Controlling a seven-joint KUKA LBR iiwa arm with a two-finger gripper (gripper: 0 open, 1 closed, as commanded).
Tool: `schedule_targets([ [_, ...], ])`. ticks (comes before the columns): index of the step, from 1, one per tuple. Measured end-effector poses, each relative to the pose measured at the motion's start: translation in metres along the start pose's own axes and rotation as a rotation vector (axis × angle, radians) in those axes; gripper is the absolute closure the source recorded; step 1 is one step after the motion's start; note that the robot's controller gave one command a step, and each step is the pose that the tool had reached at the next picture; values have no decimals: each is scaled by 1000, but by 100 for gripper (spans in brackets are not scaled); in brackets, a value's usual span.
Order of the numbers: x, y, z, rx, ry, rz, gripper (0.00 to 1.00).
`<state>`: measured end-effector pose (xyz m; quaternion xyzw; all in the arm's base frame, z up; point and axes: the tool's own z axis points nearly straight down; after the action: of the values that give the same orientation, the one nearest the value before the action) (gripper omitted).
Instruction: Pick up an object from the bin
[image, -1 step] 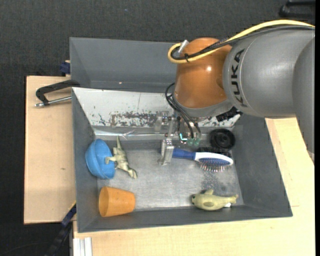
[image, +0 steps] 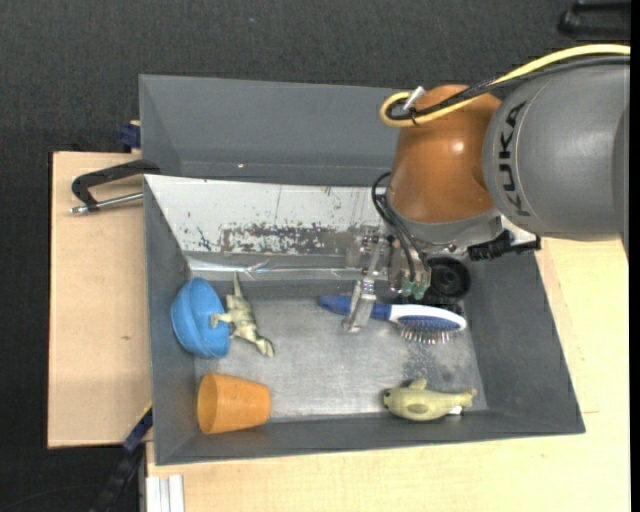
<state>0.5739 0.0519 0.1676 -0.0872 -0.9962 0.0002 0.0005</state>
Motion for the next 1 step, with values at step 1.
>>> schedule_targets([
  [1,11,-15,50,1,5,-26,0],
])
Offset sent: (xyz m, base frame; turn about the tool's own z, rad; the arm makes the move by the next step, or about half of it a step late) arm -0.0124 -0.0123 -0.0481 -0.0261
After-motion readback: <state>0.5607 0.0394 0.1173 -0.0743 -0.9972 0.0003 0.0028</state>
